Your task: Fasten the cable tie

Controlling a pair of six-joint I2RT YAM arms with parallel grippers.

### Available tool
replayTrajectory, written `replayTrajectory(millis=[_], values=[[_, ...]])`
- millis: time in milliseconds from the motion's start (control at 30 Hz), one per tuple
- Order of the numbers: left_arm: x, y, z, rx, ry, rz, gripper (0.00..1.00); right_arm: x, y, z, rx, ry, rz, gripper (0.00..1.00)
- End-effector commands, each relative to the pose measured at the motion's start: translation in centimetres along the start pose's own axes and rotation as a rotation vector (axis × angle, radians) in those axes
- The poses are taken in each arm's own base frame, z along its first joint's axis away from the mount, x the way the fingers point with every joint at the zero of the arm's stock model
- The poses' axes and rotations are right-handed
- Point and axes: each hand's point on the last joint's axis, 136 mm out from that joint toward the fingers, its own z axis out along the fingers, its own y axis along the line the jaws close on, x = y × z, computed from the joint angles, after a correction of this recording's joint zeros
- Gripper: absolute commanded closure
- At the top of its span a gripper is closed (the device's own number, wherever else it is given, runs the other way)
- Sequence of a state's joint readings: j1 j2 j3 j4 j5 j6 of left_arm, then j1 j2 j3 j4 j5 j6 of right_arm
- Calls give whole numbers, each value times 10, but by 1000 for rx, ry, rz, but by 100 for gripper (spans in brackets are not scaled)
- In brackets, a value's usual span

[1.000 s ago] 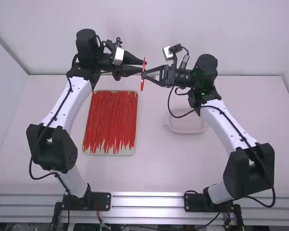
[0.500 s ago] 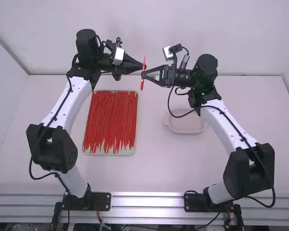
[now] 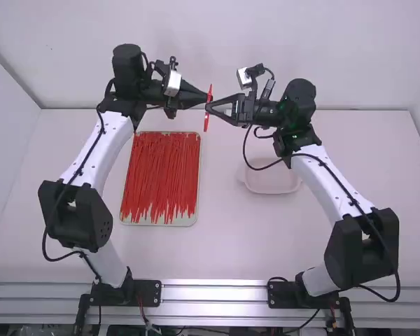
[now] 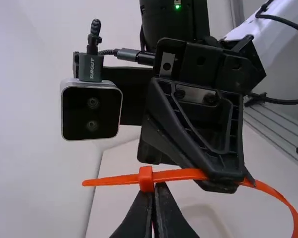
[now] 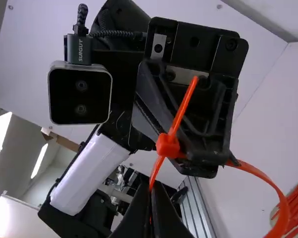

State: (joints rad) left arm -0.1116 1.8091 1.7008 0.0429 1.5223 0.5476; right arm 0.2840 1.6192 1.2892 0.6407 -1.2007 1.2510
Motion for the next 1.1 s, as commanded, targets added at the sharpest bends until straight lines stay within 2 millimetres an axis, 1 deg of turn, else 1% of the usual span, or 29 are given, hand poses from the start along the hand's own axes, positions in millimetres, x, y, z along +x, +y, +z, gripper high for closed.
replayTrajectory(millis=[0,100,200,333,467,667,767,1067], values=[[-10,-11,7,55,-32,60,98,-18,3,-7,20,-82,-22,100],[-8,-11,5,51,-30,78,98,-21,2,-10,24,-90,-6,100],[-8,-13,8,58,-34,89,98,-21,2,-10,23,-90,-1,100],[-9,-12,9,58,-35,106,98,-25,-1,-15,31,-105,8,100],[-9,-13,9,58,-36,132,98,-26,-1,-15,34,-113,9,100],[-10,-15,13,68,-41,134,98,-30,-3,-19,41,-130,8,100],[-9,-14,12,66,-39,134,98,-32,-3,-18,45,-144,8,100],[-10,-16,15,71,-42,130,98,-43,-8,-35,66,-182,4,100]])
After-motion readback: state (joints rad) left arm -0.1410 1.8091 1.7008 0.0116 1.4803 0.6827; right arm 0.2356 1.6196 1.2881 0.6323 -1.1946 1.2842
